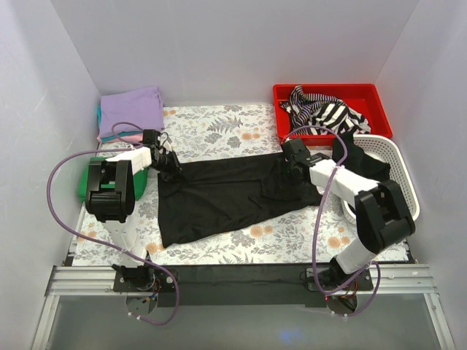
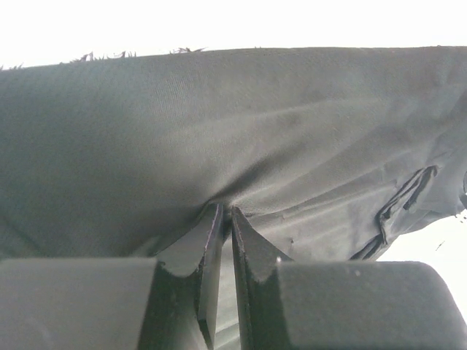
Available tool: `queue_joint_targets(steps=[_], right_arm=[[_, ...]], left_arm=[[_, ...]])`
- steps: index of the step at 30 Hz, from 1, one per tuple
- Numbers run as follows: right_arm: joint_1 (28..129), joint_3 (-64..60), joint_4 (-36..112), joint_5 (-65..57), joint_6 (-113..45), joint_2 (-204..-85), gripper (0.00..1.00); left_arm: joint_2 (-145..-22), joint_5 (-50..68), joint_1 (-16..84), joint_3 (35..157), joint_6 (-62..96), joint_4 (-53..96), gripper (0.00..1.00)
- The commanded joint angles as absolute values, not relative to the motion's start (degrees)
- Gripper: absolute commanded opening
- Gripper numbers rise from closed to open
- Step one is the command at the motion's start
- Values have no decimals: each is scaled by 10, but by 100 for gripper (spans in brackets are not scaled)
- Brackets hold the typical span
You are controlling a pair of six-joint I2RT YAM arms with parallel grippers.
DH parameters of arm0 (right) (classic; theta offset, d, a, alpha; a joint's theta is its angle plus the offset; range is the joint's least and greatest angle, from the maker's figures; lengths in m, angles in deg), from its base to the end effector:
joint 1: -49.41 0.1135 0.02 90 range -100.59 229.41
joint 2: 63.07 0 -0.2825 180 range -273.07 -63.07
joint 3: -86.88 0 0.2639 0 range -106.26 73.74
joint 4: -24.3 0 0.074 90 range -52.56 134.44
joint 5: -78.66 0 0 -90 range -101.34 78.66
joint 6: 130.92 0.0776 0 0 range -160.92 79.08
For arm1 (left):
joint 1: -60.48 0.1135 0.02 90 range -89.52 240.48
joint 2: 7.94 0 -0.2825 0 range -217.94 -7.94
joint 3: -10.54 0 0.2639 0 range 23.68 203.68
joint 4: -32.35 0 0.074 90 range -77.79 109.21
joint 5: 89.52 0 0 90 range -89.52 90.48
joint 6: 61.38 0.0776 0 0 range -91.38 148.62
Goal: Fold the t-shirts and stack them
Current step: Fold the tshirt
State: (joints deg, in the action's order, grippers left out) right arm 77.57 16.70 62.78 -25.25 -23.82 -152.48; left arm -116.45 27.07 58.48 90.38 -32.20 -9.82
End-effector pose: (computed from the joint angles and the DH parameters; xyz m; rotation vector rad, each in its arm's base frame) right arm 0.3139 0.1469 0.1828 -0.1550 2.5285 -0.0031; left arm 0.3868 -0.0483 0.1193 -1.3584 2.6515 -0.8622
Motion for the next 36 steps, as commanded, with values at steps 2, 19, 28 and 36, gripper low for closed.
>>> queue_joint_targets(steps=[2, 19, 28, 36], right_arm=[[767, 112, 585, -230, -271, -1577, 59], [682, -83, 615, -171, -293, -1823, 57], [653, -89, 620, -160, -309, -1830, 57], [658, -48, 596, -131, -326, -1770, 57]], left_arm=[[-1087, 272, 586, 892, -325, -66, 10], [-1208, 148, 589, 982, -289, -160, 8], [-1254, 119, 626, 1037, -276, -173, 7], [-1299, 142, 635, 1086, -256, -165, 3]])
